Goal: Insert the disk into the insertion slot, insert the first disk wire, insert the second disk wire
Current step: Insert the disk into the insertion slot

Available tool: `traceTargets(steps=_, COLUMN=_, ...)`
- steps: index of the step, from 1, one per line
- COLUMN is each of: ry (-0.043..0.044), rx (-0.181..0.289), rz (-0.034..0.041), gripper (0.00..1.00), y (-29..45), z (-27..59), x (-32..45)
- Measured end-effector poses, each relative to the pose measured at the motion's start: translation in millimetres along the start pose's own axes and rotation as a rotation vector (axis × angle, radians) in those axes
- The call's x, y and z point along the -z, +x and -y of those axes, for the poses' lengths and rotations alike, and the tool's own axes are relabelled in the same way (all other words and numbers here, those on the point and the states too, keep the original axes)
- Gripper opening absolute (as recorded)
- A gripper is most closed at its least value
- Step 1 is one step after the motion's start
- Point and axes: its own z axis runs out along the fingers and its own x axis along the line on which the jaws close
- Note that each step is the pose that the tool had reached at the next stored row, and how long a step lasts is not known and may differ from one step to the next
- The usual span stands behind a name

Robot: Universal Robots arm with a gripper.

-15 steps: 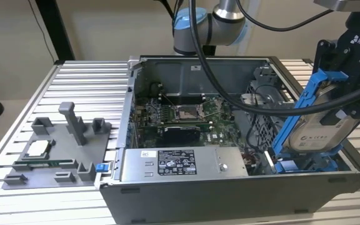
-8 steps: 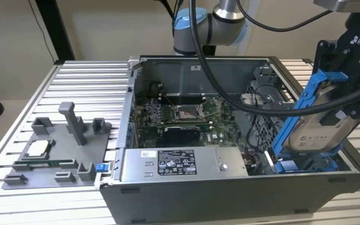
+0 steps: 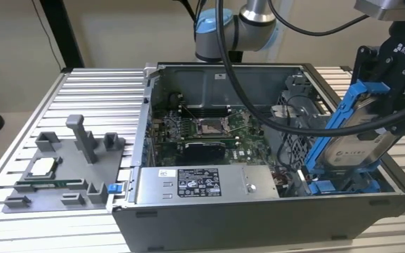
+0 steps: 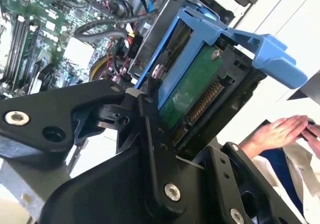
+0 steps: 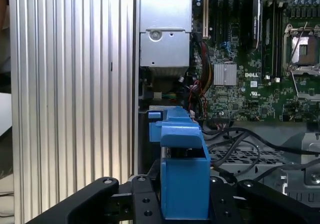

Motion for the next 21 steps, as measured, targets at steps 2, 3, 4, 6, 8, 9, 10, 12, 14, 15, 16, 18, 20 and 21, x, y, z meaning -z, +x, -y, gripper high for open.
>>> traceTargets(steps=2, ry=-0.0003, rx=0.0, rz=0.0057, gripper=0.0, y=1.3, z=2.0, x=-1.5)
traceTargets(steps=3, ry=-0.0003, rx=0.0, rz=0.0061, gripper=0.0, y=1.8, z=2.6, x=-2.2)
traceTargets(steps=4, ry=-0.0003, rx=0.0, rz=0.0063, gripper=0.0, y=2.3, z=3.0, x=-2.8)
traceTargets(steps=6, ry=-0.0003, rx=0.0, rz=0.0063, gripper=0.0, y=3.0, z=3.3, x=-4.4)
traceTargets(steps=8, ry=-0.0003, rx=-0.001, rz=0.0062, gripper=0.0, y=3.1, z=3.5, x=-7.5)
traceTargets(steps=9, ry=-0.0003, rx=-0.001, rz=0.0062, gripper=0.0, y=3.2, z=3.6, x=-9.1)
traceTargets(steps=10, ry=-0.0003, rx=-0.001, rz=0.0062, gripper=0.0, y=3.3, z=3.7, x=-10.8)
traceTargets(steps=12, ry=-0.0003, rx=-0.002, rz=0.0061, gripper=0.0, y=3.2, z=3.9, x=-14.3)
traceTargets(steps=14, ry=-0.0003, rx=-0.002, rz=0.0066, gripper=0.0, y=3.1, z=4.0, x=-16.4)
traceTargets(steps=15, ry=-0.0003, rx=-0.002, rz=0.0073, gripper=0.0, y=2.7, z=4.0, x=-16.8)
traceTargets(steps=16, ry=-0.0004, rx=-0.002, rz=0.009, gripper=0.0, y=2.4, z=4.0, x=-17.2)
traceTargets(steps=18, ry=-0.0004, rx=-0.002, rz=0.0112, gripper=0.0, y=1.2, z=4.1, x=-18.0)
traceTargets(steps=20, ry=-0.0004, rx=-0.002, rz=0.0116, gripper=0.0, y=0.5, z=5.2, x=-19.3)
traceTargets(steps=21, ry=-0.0004, rx=-0.002, rz=0.0114, gripper=0.0, y=0.4, z=5.9, x=-19.6)
